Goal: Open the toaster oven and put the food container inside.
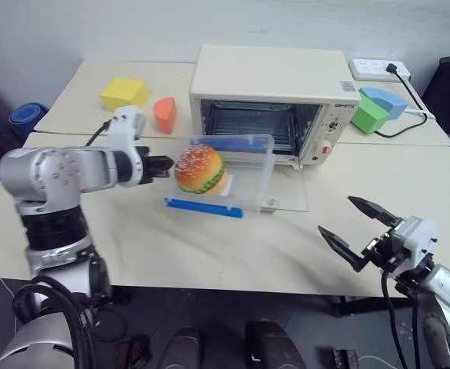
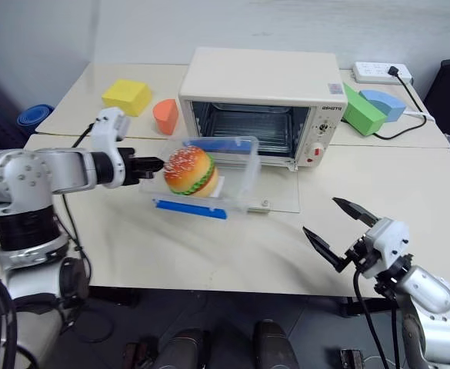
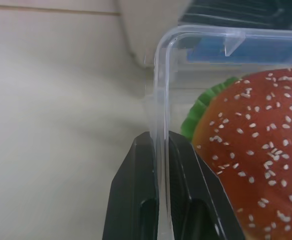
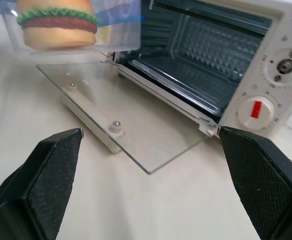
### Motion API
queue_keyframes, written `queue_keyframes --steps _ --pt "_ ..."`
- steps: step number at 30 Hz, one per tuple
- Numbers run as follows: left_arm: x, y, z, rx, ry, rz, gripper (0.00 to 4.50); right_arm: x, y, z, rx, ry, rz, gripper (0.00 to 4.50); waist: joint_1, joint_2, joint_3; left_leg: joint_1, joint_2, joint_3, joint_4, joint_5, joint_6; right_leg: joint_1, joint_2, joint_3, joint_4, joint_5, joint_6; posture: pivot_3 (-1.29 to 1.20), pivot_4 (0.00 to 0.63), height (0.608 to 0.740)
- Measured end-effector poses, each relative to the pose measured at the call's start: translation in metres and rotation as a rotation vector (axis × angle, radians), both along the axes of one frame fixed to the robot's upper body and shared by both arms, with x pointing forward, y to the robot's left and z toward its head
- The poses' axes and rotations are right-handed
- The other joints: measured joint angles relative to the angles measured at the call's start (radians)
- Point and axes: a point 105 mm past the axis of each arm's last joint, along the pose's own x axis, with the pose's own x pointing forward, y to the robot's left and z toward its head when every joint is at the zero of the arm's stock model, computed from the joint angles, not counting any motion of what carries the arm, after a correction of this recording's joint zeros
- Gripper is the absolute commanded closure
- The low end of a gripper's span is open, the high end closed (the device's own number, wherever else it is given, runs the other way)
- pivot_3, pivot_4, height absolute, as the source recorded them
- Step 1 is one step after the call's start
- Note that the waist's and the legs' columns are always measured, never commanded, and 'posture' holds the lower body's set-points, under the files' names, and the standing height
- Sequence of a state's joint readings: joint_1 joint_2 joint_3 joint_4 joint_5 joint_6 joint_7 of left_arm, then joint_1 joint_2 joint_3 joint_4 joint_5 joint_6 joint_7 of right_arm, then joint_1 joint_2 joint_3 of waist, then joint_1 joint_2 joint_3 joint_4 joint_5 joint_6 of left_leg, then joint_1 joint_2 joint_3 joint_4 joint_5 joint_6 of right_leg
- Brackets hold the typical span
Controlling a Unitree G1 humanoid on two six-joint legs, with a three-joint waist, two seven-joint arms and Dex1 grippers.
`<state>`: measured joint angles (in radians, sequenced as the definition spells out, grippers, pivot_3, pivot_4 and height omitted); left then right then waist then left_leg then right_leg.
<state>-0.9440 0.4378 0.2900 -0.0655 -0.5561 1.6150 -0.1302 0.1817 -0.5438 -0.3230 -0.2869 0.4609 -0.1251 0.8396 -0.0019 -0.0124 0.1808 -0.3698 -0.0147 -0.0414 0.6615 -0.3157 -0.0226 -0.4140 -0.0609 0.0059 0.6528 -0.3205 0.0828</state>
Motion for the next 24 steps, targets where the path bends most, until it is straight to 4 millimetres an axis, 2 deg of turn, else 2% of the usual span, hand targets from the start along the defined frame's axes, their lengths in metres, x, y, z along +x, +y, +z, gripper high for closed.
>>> queue_keyframes --steps 3,7,9,13,16,19,21,24 --pt "0.009 -0.008 0.000 0.061 -0.021 0.029 4.50 -0.006 0.001 -0.001 0.006 0.004 -0.015 0.00 -0.002 0.000 0.000 0.001 0.001 0.000 0.000 0.000 -0.001 0.000 0.001 0.000 0.000 0.000 0.000 0.00 0.150 0.740" --pt "0.019 -0.024 -0.010 0.031 -0.006 0.024 4.50 -0.007 0.006 0.006 0.018 -0.030 -0.024 0.00 0.004 0.000 0.000 0.000 0.000 0.000 0.001 0.000 -0.001 0.000 0.000 0.000 0.000 0.000 0.000 0.00 0.150 0.740" --pt "0.023 -0.028 -0.007 0.021 -0.018 0.025 3.79 -0.007 0.007 0.009 0.024 -0.038 -0.030 0.00 0.006 0.000 0.000 0.000 0.000 0.000 0.001 0.000 -0.001 0.000 0.000 0.000 0.000 0.000 0.000 0.00 0.150 0.740" --pt "0.026 -0.040 -0.005 0.004 -0.032 0.010 2.69 -0.006 0.012 0.010 0.038 -0.040 -0.033 0.00 0.011 0.000 0.000 0.000 -0.001 0.000 0.001 0.000 -0.001 0.000 0.000 0.000 0.000 0.000 0.000 0.00 0.150 0.740" --pt "0.028 -0.042 -0.009 -0.004 -0.019 0.011 1.73 -0.007 0.017 0.008 0.047 -0.033 -0.025 0.00 0.013 0.000 0.000 0.000 0.000 0.000 0.001 0.000 -0.001 0.000 0.000 0.000 0.000 0.000 0.000 0.00 0.150 0.740" --pt "0.030 -0.040 -0.004 -0.032 -0.046 0.008 0.82 -0.007 0.019 0.009 0.051 -0.029 -0.022 0.00 0.011 0.000 0.000 0.000 0.000 0.000 0.001 0.000 -0.001 0.000 0.000 0.000 0.000 0.000 0.000 0.00 0.150 0.740" --pt "0.030 -0.032 0.004 -0.050 -0.081 0.000 0.82 -0.007 0.021 0.009 0.052 -0.017 -0.015 0.00 0.007 0.000 0.000 0.001 0.000 0.000 0.001 0.000 -0.001 0.000 0.000 0.000 0.000 0.000 0.000 0.00 0.150 0.740" --pt "0.025 -0.005 0.024 -0.070 -0.182 -0.048 0.82 -0.010 0.029 0.012 0.043 0.033 0.049 0.00 -0.005 0.000 0.000 0.002 0.001 0.001 0.000 0.000 -0.002 0.000 0.001 0.000 0.000 0.000 0.000 0.00 0.150 0.740"
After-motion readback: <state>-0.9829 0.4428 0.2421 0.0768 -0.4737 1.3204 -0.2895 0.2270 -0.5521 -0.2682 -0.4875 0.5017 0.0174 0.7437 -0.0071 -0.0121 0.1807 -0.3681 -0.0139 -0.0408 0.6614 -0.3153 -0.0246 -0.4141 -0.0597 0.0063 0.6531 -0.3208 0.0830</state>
